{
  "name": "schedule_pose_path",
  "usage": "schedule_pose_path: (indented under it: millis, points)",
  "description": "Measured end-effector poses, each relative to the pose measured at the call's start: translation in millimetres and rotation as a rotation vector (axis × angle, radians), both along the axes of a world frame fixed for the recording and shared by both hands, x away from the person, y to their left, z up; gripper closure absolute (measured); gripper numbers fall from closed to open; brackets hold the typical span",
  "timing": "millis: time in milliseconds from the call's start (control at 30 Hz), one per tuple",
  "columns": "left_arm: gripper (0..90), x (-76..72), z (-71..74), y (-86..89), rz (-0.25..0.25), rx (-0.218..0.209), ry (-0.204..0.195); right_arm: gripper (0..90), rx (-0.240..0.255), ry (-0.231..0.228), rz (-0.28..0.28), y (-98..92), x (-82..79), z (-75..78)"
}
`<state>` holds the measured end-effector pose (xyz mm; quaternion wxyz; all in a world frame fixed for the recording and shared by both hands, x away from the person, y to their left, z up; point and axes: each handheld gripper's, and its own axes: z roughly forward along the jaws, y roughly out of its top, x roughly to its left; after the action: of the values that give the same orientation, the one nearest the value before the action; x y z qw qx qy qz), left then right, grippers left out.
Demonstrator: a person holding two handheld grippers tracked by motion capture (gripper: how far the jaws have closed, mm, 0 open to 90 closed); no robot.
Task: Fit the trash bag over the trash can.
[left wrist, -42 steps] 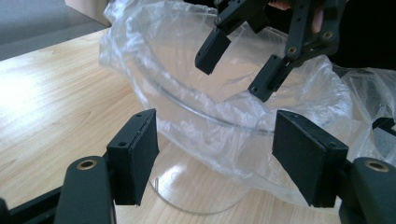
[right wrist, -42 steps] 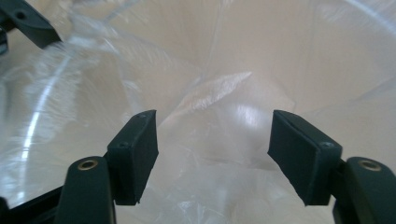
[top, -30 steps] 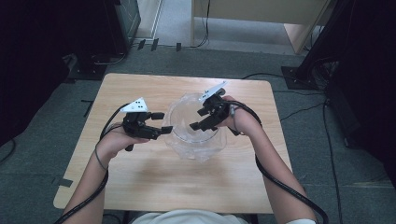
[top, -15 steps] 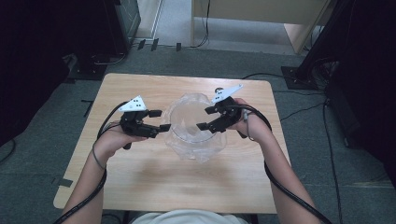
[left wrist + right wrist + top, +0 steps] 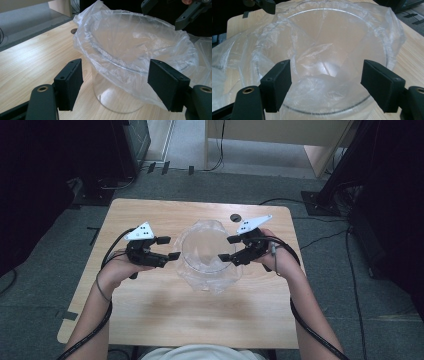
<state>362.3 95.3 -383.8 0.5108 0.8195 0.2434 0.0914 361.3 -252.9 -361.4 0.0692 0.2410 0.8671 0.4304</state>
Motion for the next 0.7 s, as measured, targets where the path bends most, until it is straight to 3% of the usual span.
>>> schedule_pose_path:
  millis: [233, 500, 700]
  points:
    - [28.0, 0.4, 0.3, 6.3, 0.011, -0.010, -0.014, 22.4, 0.023, -0.001, -0.002, -12.8, -5.8, -3.5]
    - [27.9, 0.4, 1.0, 15.0, 0.028, -0.010, -0.023, 22.4, 0.050, -0.015, -0.049, -32.3, -11.2, -6.1]
    - [27.9, -0.3, 2.5, 23.1, 0.046, 0.001, -0.036, 22.4, 0.035, -0.016, -0.067, -47.7, -15.3, -10.7]
